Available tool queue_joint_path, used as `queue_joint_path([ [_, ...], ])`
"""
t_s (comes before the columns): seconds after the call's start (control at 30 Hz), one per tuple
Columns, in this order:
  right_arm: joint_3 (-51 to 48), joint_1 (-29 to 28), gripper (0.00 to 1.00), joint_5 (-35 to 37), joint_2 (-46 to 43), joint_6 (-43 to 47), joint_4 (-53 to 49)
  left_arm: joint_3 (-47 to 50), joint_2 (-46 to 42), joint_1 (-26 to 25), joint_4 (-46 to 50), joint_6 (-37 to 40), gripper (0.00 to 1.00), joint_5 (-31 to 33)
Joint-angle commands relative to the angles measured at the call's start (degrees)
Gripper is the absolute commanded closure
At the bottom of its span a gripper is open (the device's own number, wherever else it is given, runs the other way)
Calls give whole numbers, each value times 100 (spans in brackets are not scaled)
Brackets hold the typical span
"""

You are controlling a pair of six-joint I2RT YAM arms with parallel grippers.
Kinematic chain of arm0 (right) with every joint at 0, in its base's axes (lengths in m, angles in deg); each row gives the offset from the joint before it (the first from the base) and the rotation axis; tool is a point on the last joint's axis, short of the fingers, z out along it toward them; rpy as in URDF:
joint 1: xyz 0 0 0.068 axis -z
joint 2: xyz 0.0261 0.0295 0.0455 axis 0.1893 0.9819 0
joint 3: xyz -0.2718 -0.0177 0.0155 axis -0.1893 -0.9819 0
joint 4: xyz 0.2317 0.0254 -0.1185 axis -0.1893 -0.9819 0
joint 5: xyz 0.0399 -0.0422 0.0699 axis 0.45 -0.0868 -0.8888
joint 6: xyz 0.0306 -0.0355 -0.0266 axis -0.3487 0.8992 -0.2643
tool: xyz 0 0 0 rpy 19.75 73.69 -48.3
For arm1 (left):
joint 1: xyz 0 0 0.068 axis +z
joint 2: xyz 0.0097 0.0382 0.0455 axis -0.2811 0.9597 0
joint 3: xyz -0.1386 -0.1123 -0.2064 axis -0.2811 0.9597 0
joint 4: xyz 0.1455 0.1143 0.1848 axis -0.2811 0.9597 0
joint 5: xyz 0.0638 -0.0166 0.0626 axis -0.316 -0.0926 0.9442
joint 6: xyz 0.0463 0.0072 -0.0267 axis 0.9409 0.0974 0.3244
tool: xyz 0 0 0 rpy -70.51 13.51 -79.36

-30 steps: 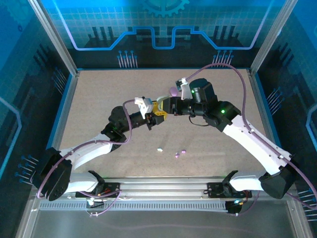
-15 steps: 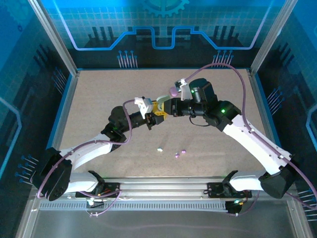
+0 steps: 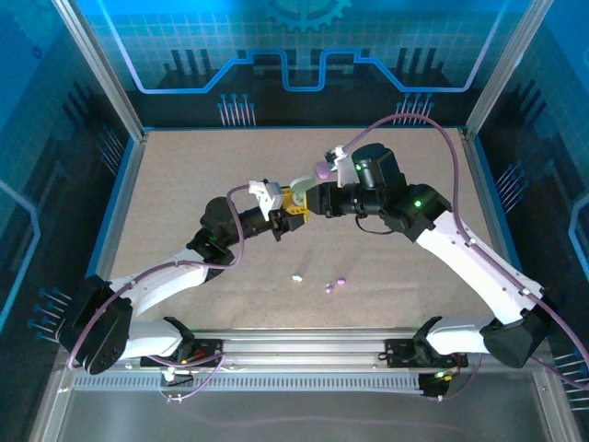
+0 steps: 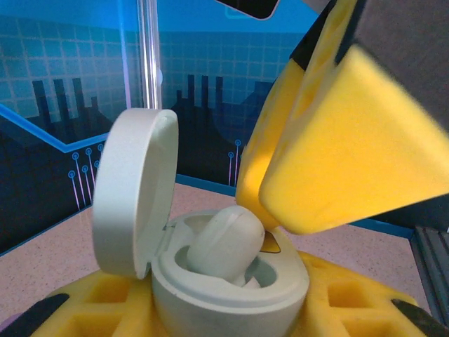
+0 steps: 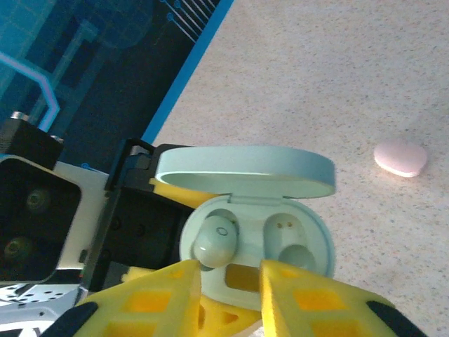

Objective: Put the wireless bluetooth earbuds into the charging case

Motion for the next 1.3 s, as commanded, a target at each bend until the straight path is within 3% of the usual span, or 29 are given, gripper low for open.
queue_joint_path([
  [0.0, 50, -77, 66, -375, -77, -116, 326, -18, -138, -34, -199, 133, 65, 31],
  [0.3, 207, -137, 60, -128, 200, -158, 105, -27, -171, -43, -197, 118, 65, 11],
  [0.7, 406, -198, 76, 860, 173, 460, -404, -18, -183, -44, -187, 133, 65, -3],
  [1.0, 558, -195, 74, 848, 210, 1166, -541, -30, -165, -44, -183, 98, 64, -57],
  [1.27, 549, -195, 74, 447, 214, 751, -335, -37, -155, -47, -193, 90, 65, -49],
])
